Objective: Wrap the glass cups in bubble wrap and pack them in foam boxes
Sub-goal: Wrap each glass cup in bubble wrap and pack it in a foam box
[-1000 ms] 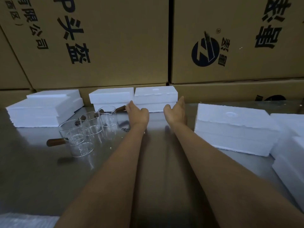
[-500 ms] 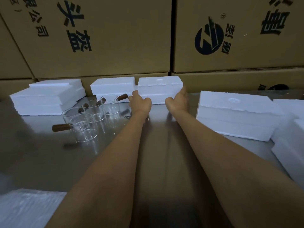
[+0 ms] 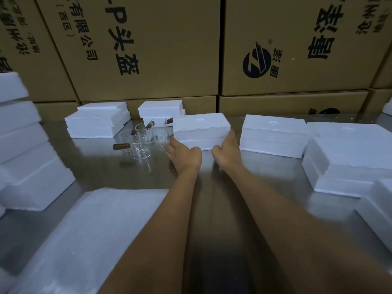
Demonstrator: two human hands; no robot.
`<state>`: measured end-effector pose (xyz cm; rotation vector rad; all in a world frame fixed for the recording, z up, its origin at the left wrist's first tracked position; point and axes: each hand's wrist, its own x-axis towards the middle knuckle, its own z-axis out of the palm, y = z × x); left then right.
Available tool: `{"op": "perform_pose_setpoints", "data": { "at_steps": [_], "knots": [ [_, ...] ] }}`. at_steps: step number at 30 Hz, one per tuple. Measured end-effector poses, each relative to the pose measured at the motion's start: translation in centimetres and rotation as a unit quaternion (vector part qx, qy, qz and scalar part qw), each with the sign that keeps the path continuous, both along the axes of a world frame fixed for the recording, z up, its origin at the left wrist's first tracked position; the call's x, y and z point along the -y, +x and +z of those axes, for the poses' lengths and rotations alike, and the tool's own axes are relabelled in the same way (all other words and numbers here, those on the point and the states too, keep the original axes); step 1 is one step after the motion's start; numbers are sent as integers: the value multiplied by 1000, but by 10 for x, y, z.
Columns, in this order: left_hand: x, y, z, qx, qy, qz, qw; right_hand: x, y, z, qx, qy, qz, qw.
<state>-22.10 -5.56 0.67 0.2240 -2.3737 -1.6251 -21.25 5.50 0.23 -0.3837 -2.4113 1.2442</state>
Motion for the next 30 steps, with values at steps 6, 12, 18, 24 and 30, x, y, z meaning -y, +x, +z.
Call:
{"op": "perform_pose_setpoints", "data": {
  "at_steps": [6,12,18,24,30],
  "knots": [
    [20,68,2,-10,-7,-19,1000,10,71,-4,6,-4,14,1000],
    [27,133,1,-17,-20,-38,999,6,136,-8,-40,-49,-21,998],
    [27,176,-1,-73,4,-40,997,2,200,-9,-116,-105,-146,977],
    [30,192,1,-84,106,-55,989,4,226,4,-104,-137,-169,970],
    [31,182,-2,-104,75,-74,989,-7,220,6,-76,-159,-151,973]
  ]
}}
